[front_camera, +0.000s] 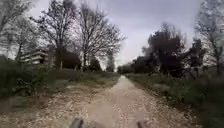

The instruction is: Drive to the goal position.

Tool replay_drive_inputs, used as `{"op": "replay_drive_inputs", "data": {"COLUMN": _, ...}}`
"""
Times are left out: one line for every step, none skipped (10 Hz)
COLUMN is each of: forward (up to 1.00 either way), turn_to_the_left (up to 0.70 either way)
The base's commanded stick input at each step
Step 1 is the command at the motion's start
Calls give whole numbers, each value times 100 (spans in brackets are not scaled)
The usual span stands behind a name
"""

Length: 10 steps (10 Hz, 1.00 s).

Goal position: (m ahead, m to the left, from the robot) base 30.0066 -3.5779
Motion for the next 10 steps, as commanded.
{"op": "replay_drive_inputs", "data": {"forward": 85, "turn_to_the_left": -16}}
{"op": "replay_drive_inputs", "data": {"forward": 85, "turn_to_the_left": -34}}
{"op": "replay_drive_inputs", "data": {"forward": 85, "turn_to_the_left": -24}}
{"op": "replay_drive_inputs", "data": {"forward": 85, "turn_to_the_left": -3}}
{"op": "replay_drive_inputs", "data": {"forward": 85, "turn_to_the_left": -7}}
{"op": "replay_drive_inputs", "data": {"forward": 85, "turn_to_the_left": -33}}
{"op": "replay_drive_inputs", "data": {"forward": 85, "turn_to_the_left": -18}}
{"op": "replay_drive_inputs", "data": {"forward": 85, "turn_to_the_left": -14}}
{"op": "replay_drive_inputs", "data": {"forward": 85, "turn_to_the_left": -22}}
{"op": "replay_drive_inputs", "data": {"forward": 85, "turn_to_the_left": -1}}
